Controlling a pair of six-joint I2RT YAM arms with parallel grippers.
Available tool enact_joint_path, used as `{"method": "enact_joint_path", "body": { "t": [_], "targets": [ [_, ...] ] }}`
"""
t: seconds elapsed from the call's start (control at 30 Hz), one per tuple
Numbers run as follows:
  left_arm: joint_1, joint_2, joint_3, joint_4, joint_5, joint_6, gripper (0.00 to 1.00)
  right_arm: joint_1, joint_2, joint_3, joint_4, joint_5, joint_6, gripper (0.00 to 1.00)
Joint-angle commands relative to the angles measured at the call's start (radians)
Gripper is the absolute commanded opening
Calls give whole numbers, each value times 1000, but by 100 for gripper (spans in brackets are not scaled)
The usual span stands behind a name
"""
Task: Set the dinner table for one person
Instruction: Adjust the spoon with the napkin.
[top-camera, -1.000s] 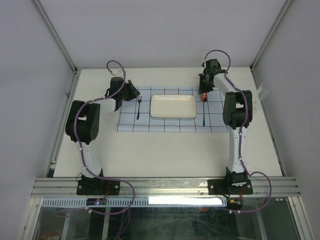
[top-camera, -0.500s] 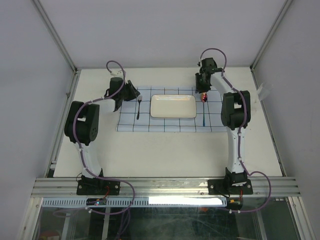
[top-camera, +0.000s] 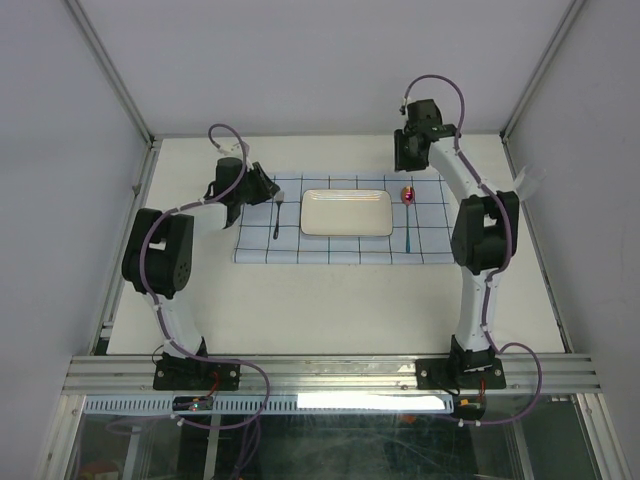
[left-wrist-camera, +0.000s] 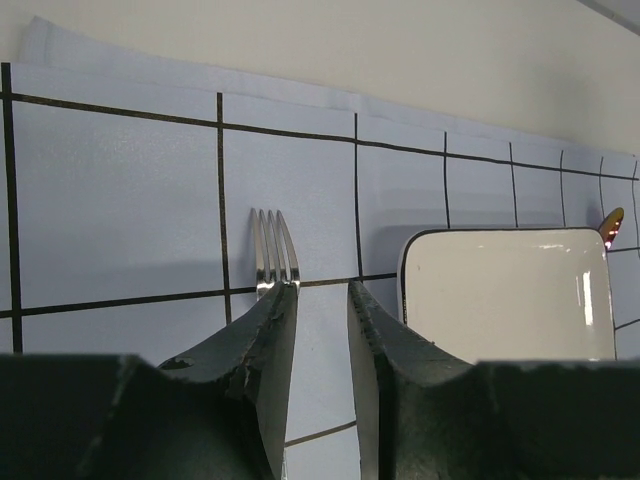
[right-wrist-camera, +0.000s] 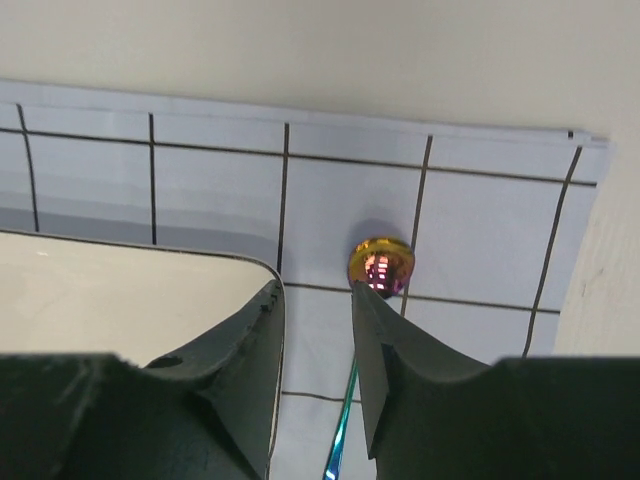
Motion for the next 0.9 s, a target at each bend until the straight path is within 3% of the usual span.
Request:
{"method": "enact_joint_path", "body": {
  "t": [0.0, 0.27, 0.87],
  "targets": [
    [10, -92, -17, 73, 20, -17, 28, 18, -118, -128, -2, 54, -5, 37],
    [9, -126, -61, 93, 29, -28, 29, 18, -189, -294, 62, 75, 6, 37],
    [9, -84, -39, 87, 14, -12, 29, -1, 64, 25, -8, 131, -60, 38]
  ]
}}
